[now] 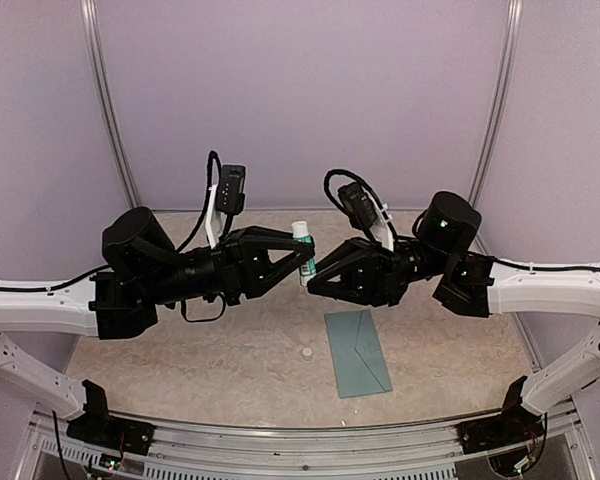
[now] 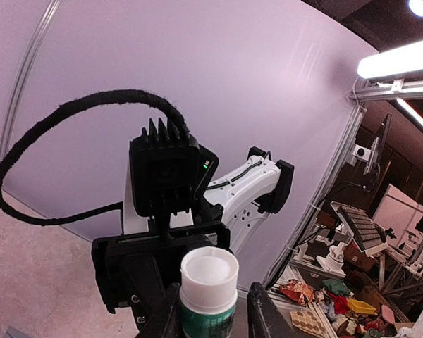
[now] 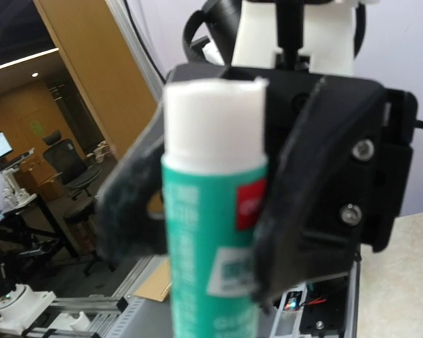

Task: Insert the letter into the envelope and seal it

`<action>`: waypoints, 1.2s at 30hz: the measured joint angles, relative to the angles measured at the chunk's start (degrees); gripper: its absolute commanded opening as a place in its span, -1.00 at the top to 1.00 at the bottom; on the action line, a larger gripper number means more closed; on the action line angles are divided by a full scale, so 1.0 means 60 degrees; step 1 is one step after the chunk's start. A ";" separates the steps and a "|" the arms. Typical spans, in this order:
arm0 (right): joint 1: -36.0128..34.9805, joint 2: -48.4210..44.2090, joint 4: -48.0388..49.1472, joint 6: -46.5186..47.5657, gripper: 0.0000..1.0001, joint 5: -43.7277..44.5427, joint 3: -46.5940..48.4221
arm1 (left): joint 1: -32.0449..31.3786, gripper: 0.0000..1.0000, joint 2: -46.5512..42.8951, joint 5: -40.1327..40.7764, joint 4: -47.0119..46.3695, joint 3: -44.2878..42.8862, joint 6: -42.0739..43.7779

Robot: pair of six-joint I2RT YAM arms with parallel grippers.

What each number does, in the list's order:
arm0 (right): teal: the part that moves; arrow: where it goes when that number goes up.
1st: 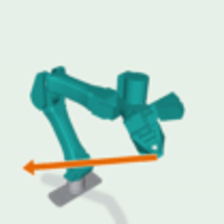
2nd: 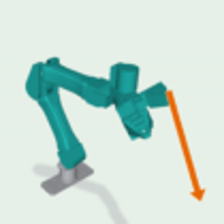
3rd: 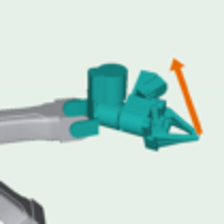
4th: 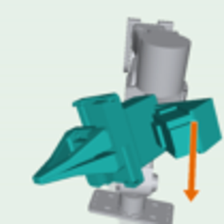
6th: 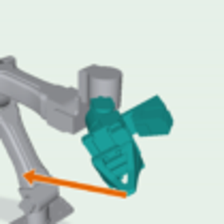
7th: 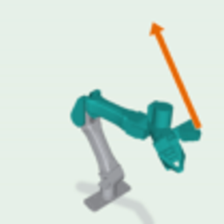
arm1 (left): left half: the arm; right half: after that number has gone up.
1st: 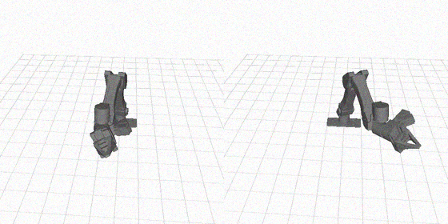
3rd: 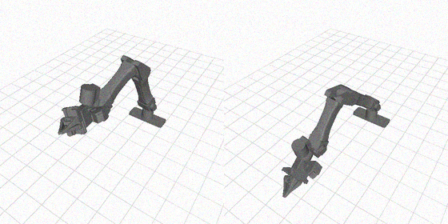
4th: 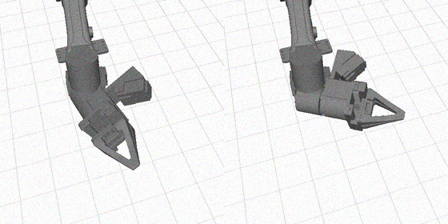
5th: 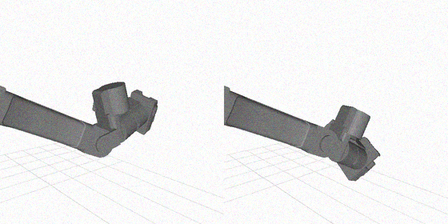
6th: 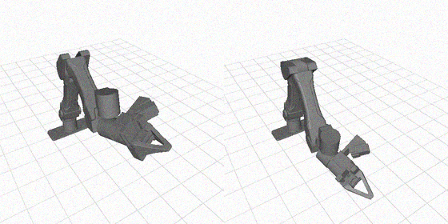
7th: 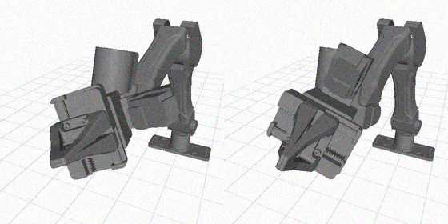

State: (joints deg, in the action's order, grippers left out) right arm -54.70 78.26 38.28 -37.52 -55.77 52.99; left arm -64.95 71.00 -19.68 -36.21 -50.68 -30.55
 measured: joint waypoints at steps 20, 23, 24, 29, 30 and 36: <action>-0.0011 -0.0189 -0.0321 0.0280 0.75 0.0517 -0.0004 | -0.0062 0.71 0.0273 0.0044 -0.0080 0.0058 -0.0044; -0.0044 -0.0208 -0.0437 0.0284 0.49 0.0572 -0.0004 | -0.0058 0.79 0.0270 0.0109 -0.0091 0.0102 0.0044; -0.0044 -0.0226 -0.0503 0.0342 0.39 0.0608 -0.0004 | -0.0058 0.82 0.0270 0.0153 -0.0044 0.0102 0.0040; -0.0040 -0.0568 -0.1497 0.0812 -0.26 0.1304 -0.0055 | 0.0171 0.85 0.0182 0.0463 0.0692 0.0102 0.0127; -0.0036 -0.0703 -0.1840 0.1038 -0.35 0.1617 -0.0073 | 0.0295 0.85 0.0135 0.0503 0.0987 0.0095 0.0175; 0.0022 -0.1319 -0.3628 0.1683 -0.52 0.3719 -0.0200 | 0.1213 0.85 -0.0011 0.0386 0.3548 -0.0382 0.0863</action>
State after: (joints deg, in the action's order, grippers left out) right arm -54.57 70.35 16.51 -27.42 -33.45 51.79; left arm -57.67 70.94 -17.37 -14.92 -52.97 -25.36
